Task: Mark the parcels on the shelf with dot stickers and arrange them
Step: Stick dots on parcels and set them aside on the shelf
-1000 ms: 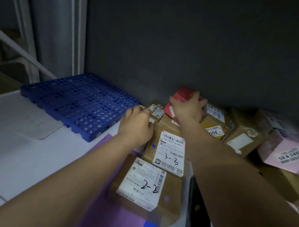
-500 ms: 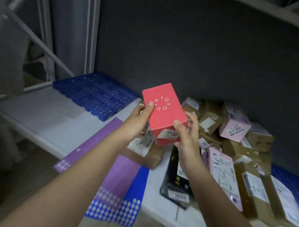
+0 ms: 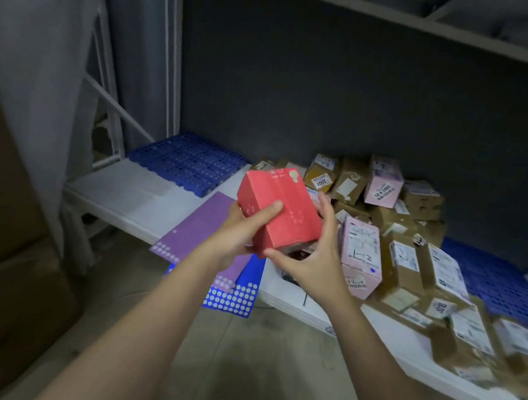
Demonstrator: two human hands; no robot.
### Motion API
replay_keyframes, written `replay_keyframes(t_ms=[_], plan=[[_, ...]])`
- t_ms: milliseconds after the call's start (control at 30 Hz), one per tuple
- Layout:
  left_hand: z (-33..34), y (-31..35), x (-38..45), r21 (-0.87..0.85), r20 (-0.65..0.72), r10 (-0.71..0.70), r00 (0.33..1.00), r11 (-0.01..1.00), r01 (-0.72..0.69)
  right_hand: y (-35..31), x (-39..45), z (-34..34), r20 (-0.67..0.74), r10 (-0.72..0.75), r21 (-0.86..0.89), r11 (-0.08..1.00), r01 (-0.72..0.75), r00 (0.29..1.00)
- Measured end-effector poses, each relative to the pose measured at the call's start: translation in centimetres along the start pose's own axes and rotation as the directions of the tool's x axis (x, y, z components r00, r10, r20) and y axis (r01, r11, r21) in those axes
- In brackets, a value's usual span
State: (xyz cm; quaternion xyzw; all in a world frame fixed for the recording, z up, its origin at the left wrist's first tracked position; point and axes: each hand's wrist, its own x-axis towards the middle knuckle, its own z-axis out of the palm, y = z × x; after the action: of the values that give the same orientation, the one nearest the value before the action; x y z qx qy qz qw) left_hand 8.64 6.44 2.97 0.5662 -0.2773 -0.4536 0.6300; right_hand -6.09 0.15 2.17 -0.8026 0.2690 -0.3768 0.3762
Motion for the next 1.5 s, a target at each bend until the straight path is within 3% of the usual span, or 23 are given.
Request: replay_keyframes(t_ms=[67,133,200,267,367,533,633,767,833,900,967,1000,1067,1133,1233,1333,1500], plan=[[0.2,-0.4,0.0,-0.042,-0.027,0.014,1.0,0.999,-0.015,0.2,-0.1,-0.1,0.005,0.173,0.238,0.956,-0.169,0.985],[0.4,-1.0,0.5,-0.082,-0.055,0.024,0.998,0.996,-0.029,1.2,0.4,0.2,0.097,0.364,0.4,0.838,-0.371,0.926],[0.5,-1.6,1.4,-0.113,-0.083,0.038,0.996,0.992,-0.047,2.7,1.5,1.0,0.207,0.428,0.496,0.729,-0.472,0.88],[0.5,-1.8,2.7,-0.15,-0.108,0.046,0.993,0.987,-0.062,3.8,2.7,1.9,0.205,0.42,0.555,0.694,-0.459,0.884],[0.4,-1.7,4.4,-0.148,-0.143,0.032,0.989,0.988,-0.054,5.1,4.5,2.4,0.097,0.353,0.521,0.779,-0.349,0.931],[0.8,-0.4,4.1,-0.217,-0.05,0.007,0.999,0.976,-0.017,6.0,4.8,2.2,-0.043,0.235,0.217,0.951,-0.22,0.971],[1.5,0.4,2.3,-0.158,-0.007,0.01,1.0,0.987,-0.011,4.7,3.8,1.6,-0.054,0.129,0.169,0.978,-0.118,0.99],[1.5,1.0,0.6,-0.12,-0.134,0.049,0.99,0.991,-0.065,2.0,2.5,1.2,0.024,0.102,0.25,0.963,-0.105,0.994],[1.4,1.5,-0.4,-0.097,-0.152,0.074,0.986,0.991,-0.089,0.8,2.2,0.9,0.087,0.199,0.397,0.892,-0.217,0.976],[1.2,1.8,-1.3,-0.092,-0.156,0.092,0.983,0.99,-0.107,0.0,2.2,0.6,0.195,0.302,0.58,0.732,-0.358,0.933],[0.9,1.9,-2.1,-0.078,-0.144,0.106,0.984,0.99,-0.119,-0.4,2.1,0.3,0.305,0.311,0.68,0.59,-0.435,0.9],[0.7,2.0,-2.3,-0.061,-0.138,0.117,0.983,0.99,-0.127,-0.4,2.0,0.3,0.313,0.304,0.696,0.572,-0.435,0.9],[0.1,2.1,-2.3,-0.038,-0.176,0.117,0.977,0.991,-0.126,0.2,1.9,0.2,0.246,0.306,0.677,0.625,-0.389,0.92],[-0.6,2.4,-1.8,-0.064,-0.226,0.098,0.969,0.991,-0.115,1.3,1.8,-0.3,0.161,0.275,0.587,0.746,-0.316,0.948],[-1.0,2.8,-0.7,0.007,-0.212,0.051,0.976,0.999,-0.051,2.8,2.2,-1.2,0.132,0.195,0.431,0.871,-0.234,0.972],[-0.3,3.1,1.0,0.153,-0.168,0.012,0.986,0.988,0.014,4.4,3.4,-1.4,0.16,0.198,0.364,0.899,-0.244,0.967],[0.9,0.7,3.8,0.19,-0.15,-0.117,0.982,0.971,0.144,4.9,4.4,-1.6,0.083,0.334,0.371,0.864,-0.34,0.939]])
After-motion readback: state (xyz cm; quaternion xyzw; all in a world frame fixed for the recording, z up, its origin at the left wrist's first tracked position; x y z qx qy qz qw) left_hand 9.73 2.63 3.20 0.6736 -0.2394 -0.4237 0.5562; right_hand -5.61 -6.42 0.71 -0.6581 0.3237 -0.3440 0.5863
